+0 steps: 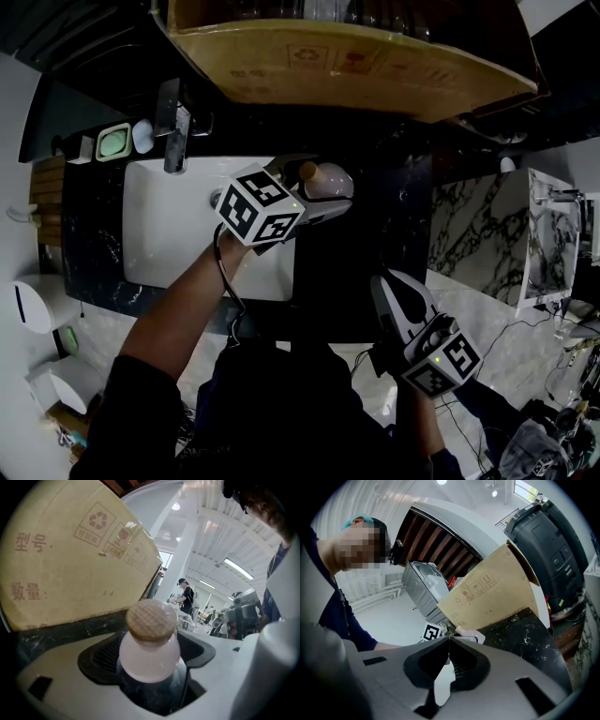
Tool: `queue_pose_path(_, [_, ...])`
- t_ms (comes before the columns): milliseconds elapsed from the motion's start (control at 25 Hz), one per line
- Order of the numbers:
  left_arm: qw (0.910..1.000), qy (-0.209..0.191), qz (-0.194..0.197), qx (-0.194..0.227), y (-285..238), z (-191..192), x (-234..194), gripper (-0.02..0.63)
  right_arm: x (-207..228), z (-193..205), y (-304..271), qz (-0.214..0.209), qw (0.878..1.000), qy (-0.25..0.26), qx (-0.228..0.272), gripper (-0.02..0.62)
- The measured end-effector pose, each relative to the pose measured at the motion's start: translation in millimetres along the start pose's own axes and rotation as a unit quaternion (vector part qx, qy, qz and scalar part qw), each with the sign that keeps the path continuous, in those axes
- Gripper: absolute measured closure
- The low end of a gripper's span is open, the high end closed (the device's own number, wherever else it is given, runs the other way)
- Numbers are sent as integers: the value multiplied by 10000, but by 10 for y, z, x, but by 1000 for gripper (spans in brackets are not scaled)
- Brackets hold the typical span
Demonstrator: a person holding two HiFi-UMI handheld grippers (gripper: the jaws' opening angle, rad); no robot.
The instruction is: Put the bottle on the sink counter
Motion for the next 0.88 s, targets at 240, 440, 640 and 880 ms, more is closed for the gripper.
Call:
queue_pose_path(240, [9988,-274,-119,-383,-105,4,-5,224,28,26,26,74,9999,-106,-83,569])
queue_pose_path(440, [9971,-382,-241,-614,-168,26,-47,224,58,37,32,36,10000,-60,-38,569])
queue_pose_path(640, [9945,-535,-364,-828,-220,18,-68,224,90,54,35,51,9999,-117,-39,569])
queue_pose_path(880, [9890,-843,-476,-1118,-307,6,-68,224,113,57,23,113,9996,-237,-106,569])
Point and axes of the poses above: the fingertips, and each gripper's own axes: y backward along the fingers, x to its right, z out of its underside, the point moved 8 cm from there along y, backward along the fingers, and after that the axes turned 9 degrees about z, right-handed, at the moved point
